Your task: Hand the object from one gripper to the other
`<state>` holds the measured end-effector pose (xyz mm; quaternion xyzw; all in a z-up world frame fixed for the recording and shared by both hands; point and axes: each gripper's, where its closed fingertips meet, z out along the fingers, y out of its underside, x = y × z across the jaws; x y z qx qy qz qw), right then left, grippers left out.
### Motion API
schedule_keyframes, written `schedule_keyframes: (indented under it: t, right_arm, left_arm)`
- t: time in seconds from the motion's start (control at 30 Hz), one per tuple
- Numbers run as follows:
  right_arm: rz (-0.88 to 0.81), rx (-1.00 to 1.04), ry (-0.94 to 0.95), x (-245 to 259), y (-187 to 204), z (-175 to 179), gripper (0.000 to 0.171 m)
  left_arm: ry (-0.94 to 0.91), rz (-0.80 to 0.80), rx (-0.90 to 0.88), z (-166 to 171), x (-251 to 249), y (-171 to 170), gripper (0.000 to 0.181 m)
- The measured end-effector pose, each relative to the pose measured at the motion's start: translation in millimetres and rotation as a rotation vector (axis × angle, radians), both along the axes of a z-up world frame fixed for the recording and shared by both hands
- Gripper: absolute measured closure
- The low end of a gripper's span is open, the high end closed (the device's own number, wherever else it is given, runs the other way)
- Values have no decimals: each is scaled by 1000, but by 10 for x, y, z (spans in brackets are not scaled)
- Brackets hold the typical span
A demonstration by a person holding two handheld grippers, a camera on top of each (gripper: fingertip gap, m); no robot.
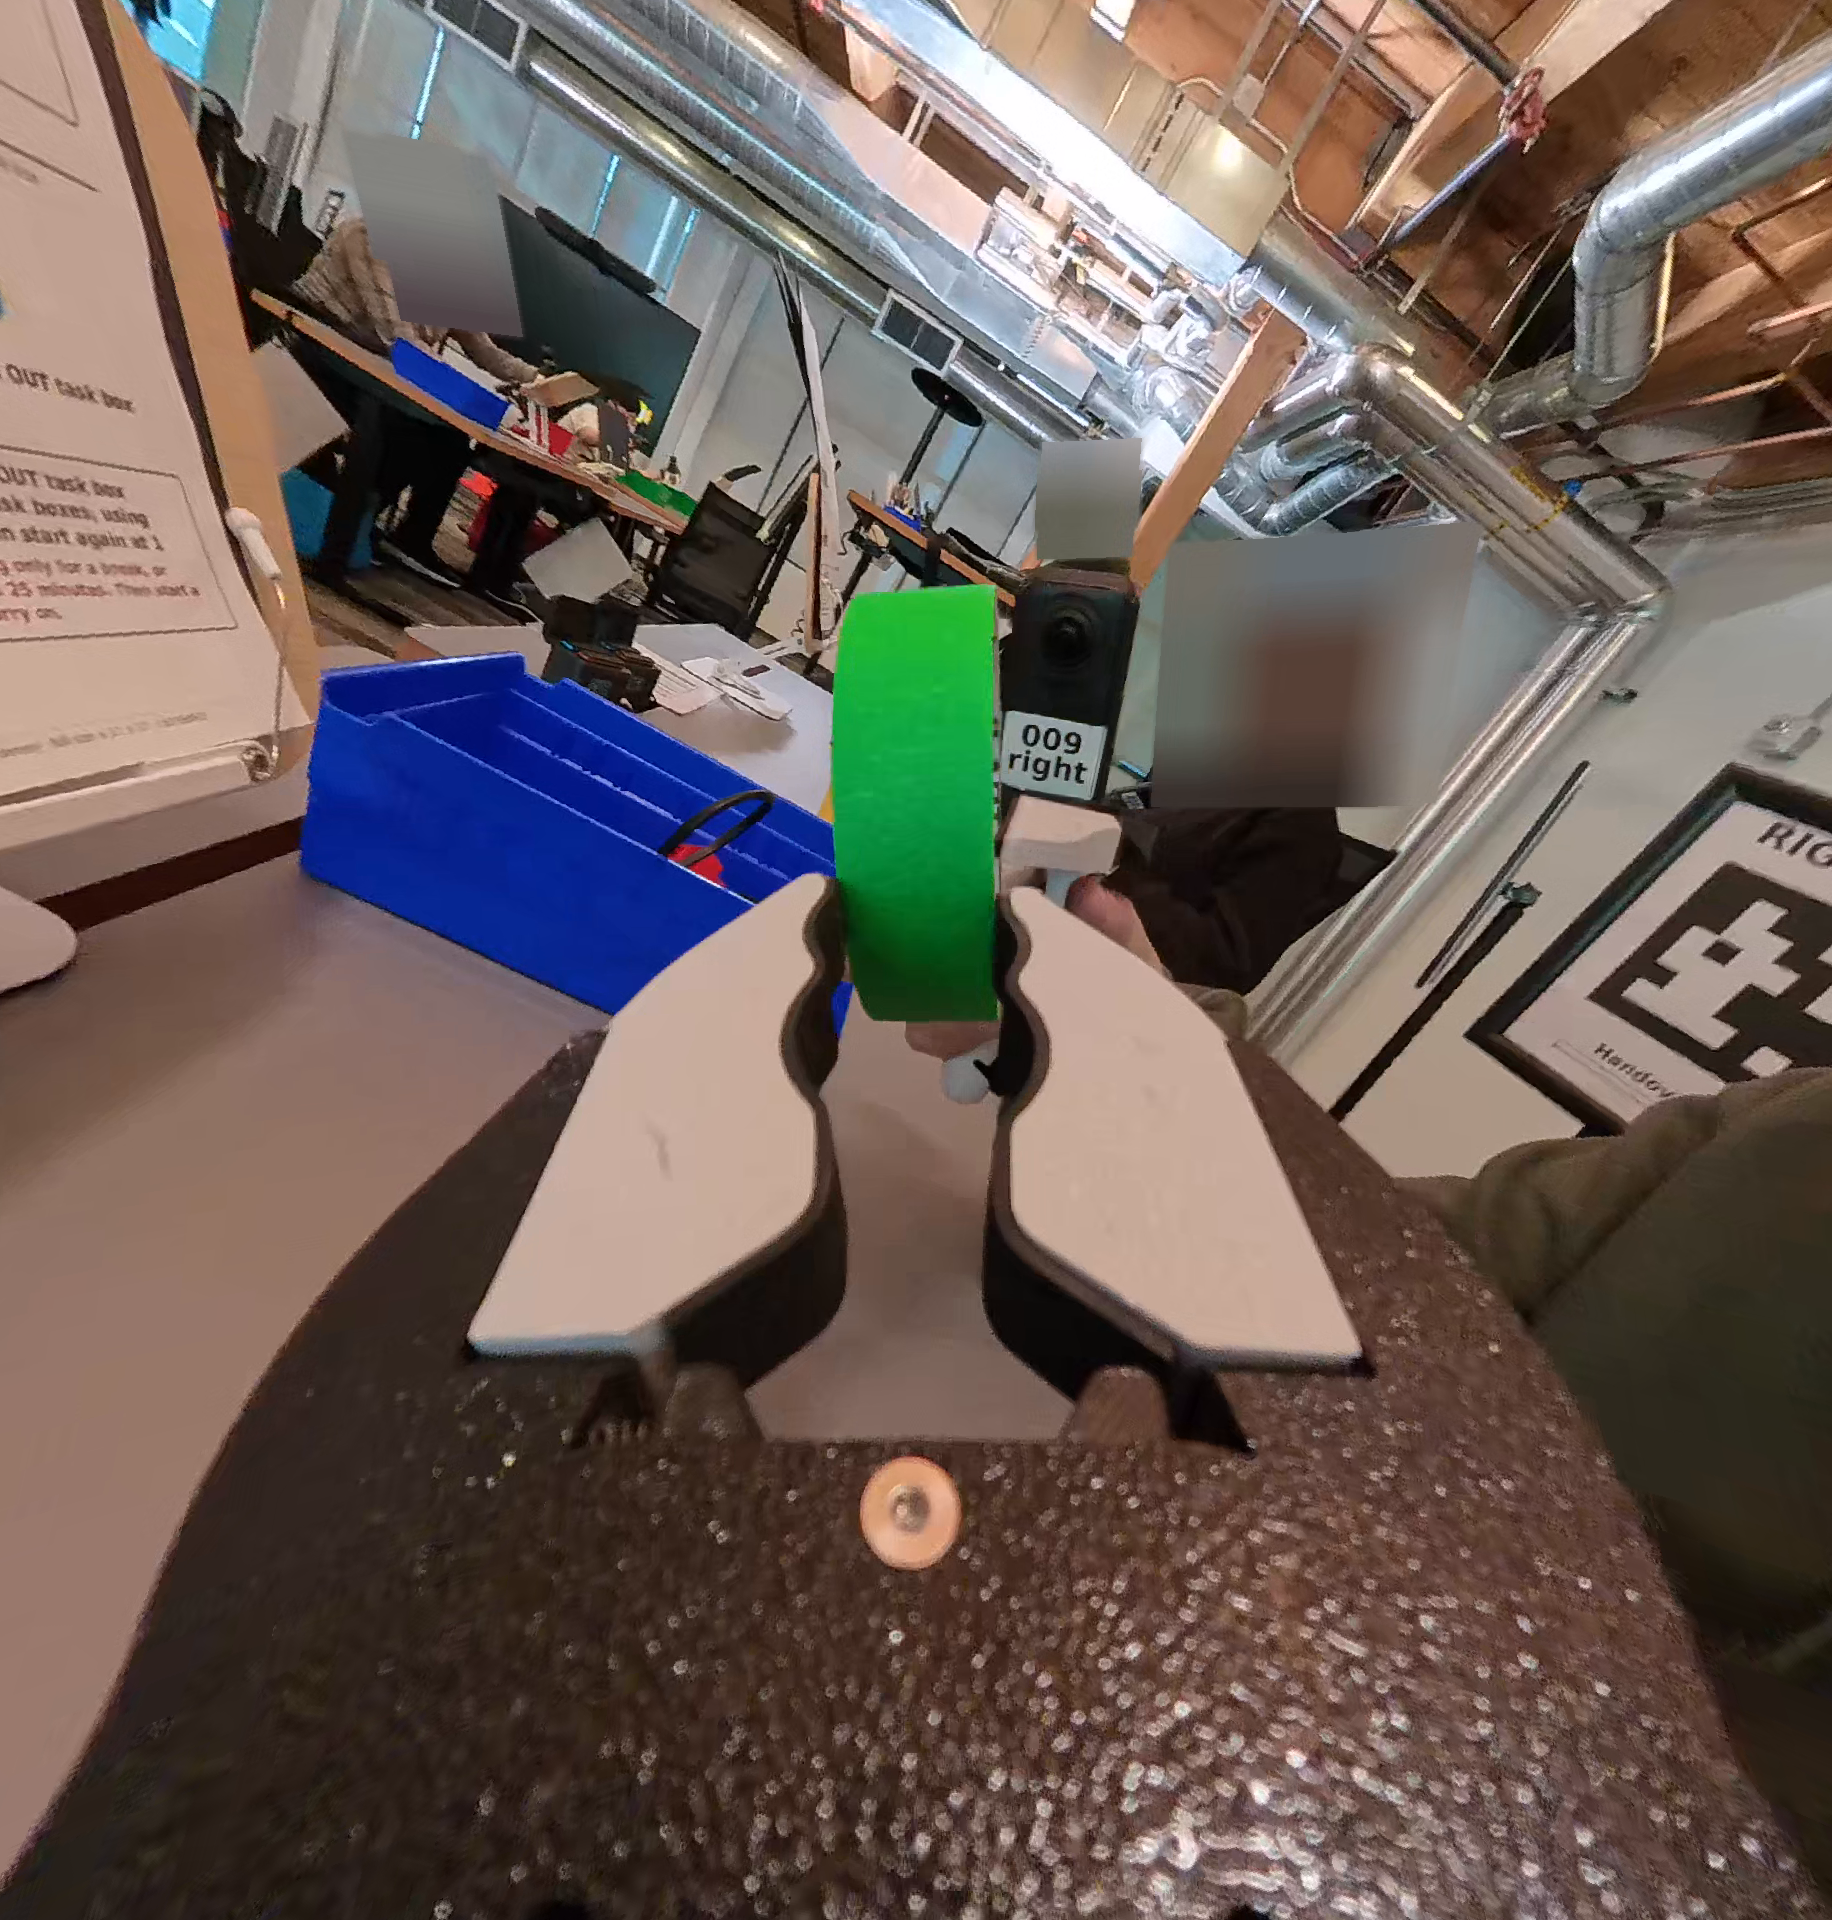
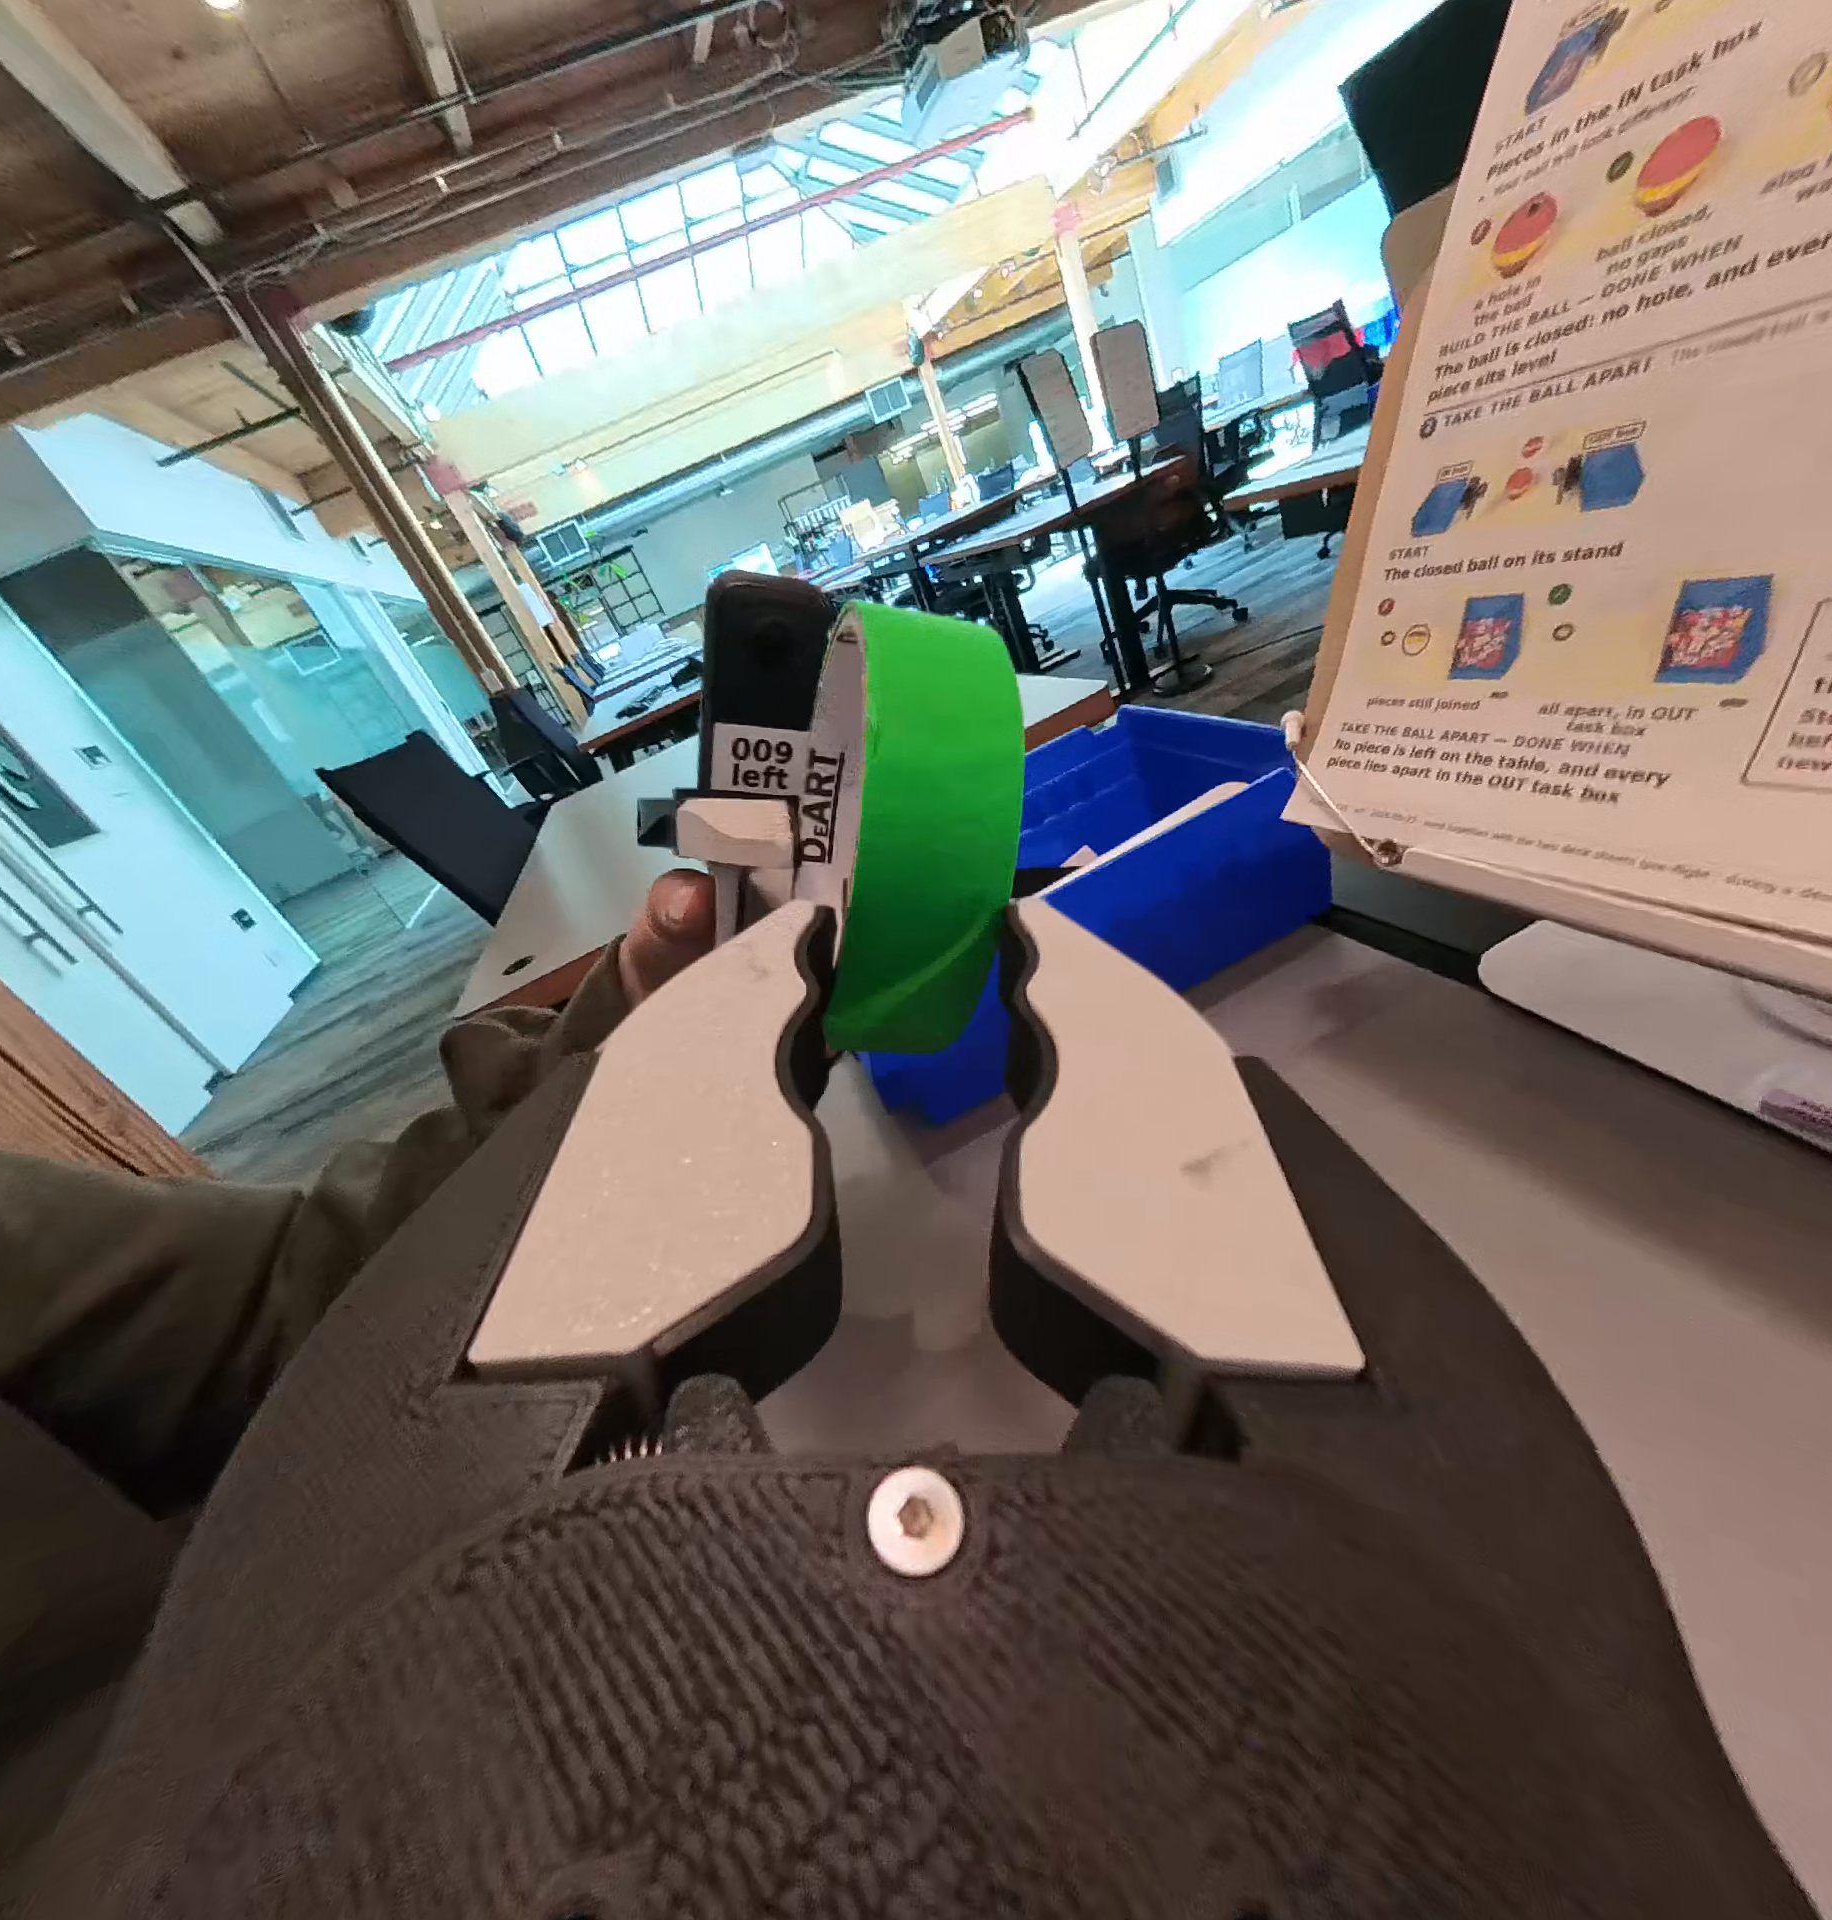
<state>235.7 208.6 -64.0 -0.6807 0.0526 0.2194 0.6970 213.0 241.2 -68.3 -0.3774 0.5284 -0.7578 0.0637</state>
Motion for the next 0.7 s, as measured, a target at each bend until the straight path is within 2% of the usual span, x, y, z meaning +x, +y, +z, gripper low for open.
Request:
schedule_keyframes:
  t: [0.1,0.2,0.33,0.43,0.53,0.63,0.7]
  right_arm:
    - [34,33,-45,-51,-22,83,142]
    - [45,-15,-141,-73,-58,21,142]
    - [8,-136,-212,1,-111,-123,143]
    - [-17,-115,-61,86,-95,-85,143]
    - [48,-81,92,51,-67,-73,143]
    - [123,-55,188,-43,-56,-29,143]
    - [218,-50,232,-184,-69,3,143]
  left_arm:
    - [-30,-11,49,6,-45,-30,155]
    - [-27,14,229,-112,-61,-60,153]
    - [-181,192,564,-105,-45,39,126]
    - [-454,380,865,17,-55,58,105]
    - [-705,463,1067,52,-62,-111,94]
    - [-772,507,1209,-50,39,-194,76]
    - [-797,582,1290,-64,111,-165,70]
